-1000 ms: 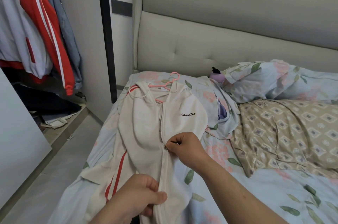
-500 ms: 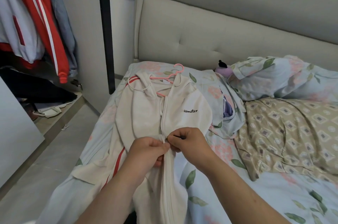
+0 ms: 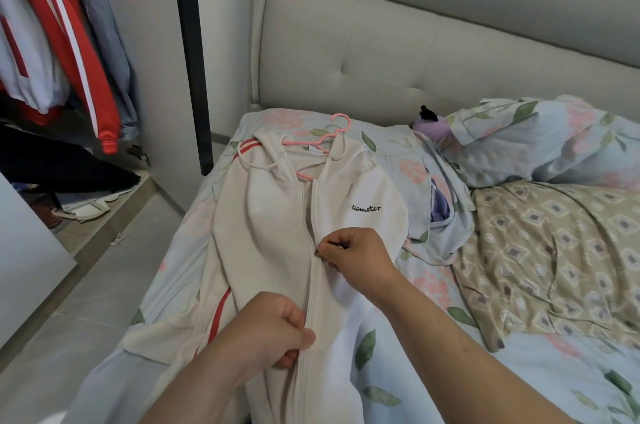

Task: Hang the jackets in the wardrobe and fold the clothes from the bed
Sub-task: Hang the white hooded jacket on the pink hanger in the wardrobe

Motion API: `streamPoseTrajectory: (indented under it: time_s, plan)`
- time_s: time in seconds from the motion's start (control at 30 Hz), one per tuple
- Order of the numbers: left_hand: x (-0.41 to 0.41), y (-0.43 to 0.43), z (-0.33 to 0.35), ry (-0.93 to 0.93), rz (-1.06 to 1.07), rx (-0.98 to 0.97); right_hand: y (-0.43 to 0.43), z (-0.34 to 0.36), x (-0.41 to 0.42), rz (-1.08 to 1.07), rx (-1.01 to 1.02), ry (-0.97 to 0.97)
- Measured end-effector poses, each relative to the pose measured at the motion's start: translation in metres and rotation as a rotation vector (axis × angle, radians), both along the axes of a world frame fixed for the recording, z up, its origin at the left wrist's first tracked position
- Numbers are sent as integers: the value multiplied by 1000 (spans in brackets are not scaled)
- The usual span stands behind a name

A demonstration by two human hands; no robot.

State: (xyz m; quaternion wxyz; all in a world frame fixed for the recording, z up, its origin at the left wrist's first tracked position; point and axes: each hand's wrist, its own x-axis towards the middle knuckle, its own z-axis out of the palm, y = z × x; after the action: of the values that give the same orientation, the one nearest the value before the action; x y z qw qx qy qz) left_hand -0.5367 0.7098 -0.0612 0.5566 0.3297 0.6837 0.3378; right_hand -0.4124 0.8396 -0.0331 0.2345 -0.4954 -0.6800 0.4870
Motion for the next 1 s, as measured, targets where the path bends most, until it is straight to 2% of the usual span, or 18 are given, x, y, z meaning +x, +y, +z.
streamPoseTrajectory:
  time_s: [0.13, 0.27, 0.33, 0.47, 0.6, 0.8, 1.0]
  plan:
    - [-2, 4, -3, 33, -57, -28, 5, -8, -2, 7, 8, 21]
    - [-5, 35, 12, 56, 251, 133, 9, -7, -2, 60, 4, 71]
    - [-6, 53, 15, 54, 308, 198, 11, -5, -2, 104, 17, 67]
    - [-10, 73, 2, 35, 220, 221, 18, -6, -4, 121, 38, 45]
    - [-12, 76, -10, -30, 229, 187, 32, -10, -8, 121, 46, -4]
    - [-5, 65, -35, 62, 226, 112, 66, -16, -22, 159, 34, -103]
    - [-10, 62, -49, 89, 153, 81, 113, -30, -43, 36, 91, -173]
